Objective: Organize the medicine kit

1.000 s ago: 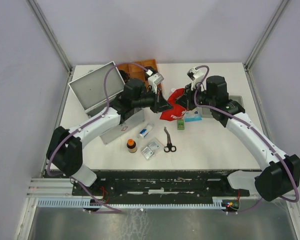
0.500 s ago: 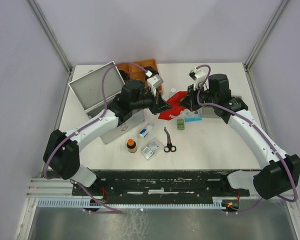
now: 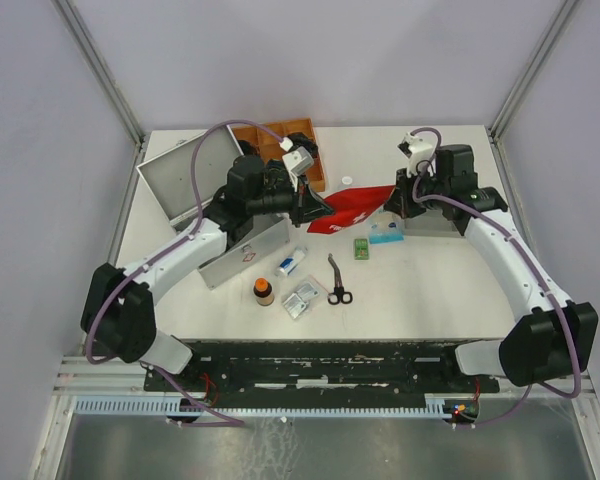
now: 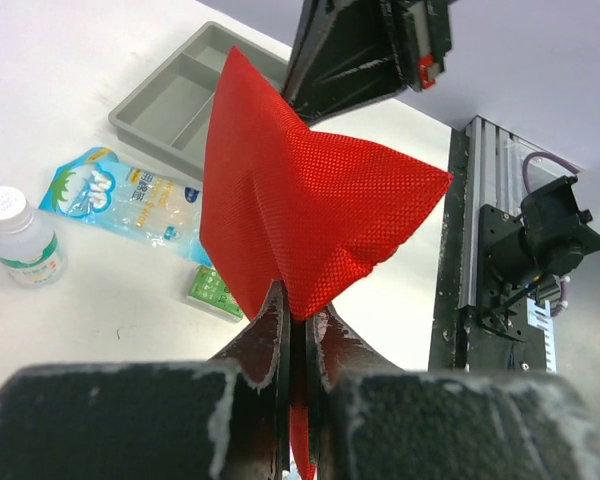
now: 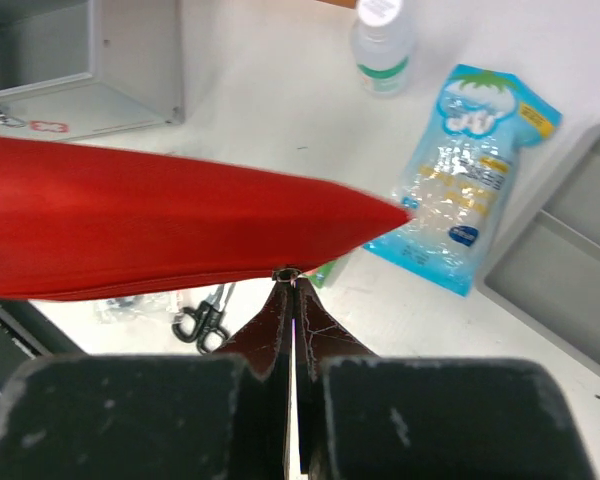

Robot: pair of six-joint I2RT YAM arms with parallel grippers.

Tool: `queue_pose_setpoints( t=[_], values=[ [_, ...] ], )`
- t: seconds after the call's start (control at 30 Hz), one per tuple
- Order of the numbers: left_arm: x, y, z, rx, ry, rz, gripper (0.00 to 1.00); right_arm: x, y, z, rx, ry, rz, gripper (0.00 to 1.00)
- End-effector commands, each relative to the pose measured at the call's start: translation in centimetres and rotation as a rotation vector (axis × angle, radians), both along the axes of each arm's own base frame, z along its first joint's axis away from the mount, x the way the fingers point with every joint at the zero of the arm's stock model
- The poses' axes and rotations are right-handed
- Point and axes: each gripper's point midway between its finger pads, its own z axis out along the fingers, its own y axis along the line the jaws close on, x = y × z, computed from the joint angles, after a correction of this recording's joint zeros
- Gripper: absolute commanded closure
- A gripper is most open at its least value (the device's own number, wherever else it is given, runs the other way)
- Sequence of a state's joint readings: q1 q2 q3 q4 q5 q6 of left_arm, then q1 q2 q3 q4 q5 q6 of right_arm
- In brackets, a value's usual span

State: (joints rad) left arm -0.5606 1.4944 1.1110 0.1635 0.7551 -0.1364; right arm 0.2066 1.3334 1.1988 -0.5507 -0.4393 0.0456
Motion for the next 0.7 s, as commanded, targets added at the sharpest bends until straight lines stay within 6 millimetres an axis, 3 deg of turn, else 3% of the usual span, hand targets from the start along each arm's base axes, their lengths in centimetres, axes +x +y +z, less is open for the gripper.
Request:
queue_pose_setpoints(
  t=[0.0, 0.3, 0.5, 0.57, 0.6, 0.67],
  values=[
    [-1.6, 1.2, 3.5, -0.057, -0.132, -0.08, 0.97, 2.7, -3.6, 2.2, -0.095, -0.122, -0.085, 1.0],
    [-1.8, 1.7, 3.4, -0.05, -0.127, -0.094, 0.97, 2.4, -4.1, 1.1, -0.107, -0.099, -0.025, 0.99],
    [-1.1, 2.3, 2.9, 0.016, -0.116, -0.057, 0.97, -0.5, -1.8, 2.0, -0.037, -0.094, 0.163, 0.66],
    [-1.0, 2.7, 2.7, 0.05, -0.125, -0.04, 0.97, -1.9, -1.2, 2.3, -0.022, -0.075, 0.229, 0.4],
    [-0.8, 3.1, 2.5, 0.068, -0.129, -0.025, 0.97, -2.6, -0.9, 2.5, -0.014, -0.069, 0.265, 0.33],
    [-0.5, 4.0, 2.5, 0.105, -0.156, 0.015, 0.97, -3.7, -0.7, 2.9, -0.009, -0.062, 0.302, 0.26]
  ],
)
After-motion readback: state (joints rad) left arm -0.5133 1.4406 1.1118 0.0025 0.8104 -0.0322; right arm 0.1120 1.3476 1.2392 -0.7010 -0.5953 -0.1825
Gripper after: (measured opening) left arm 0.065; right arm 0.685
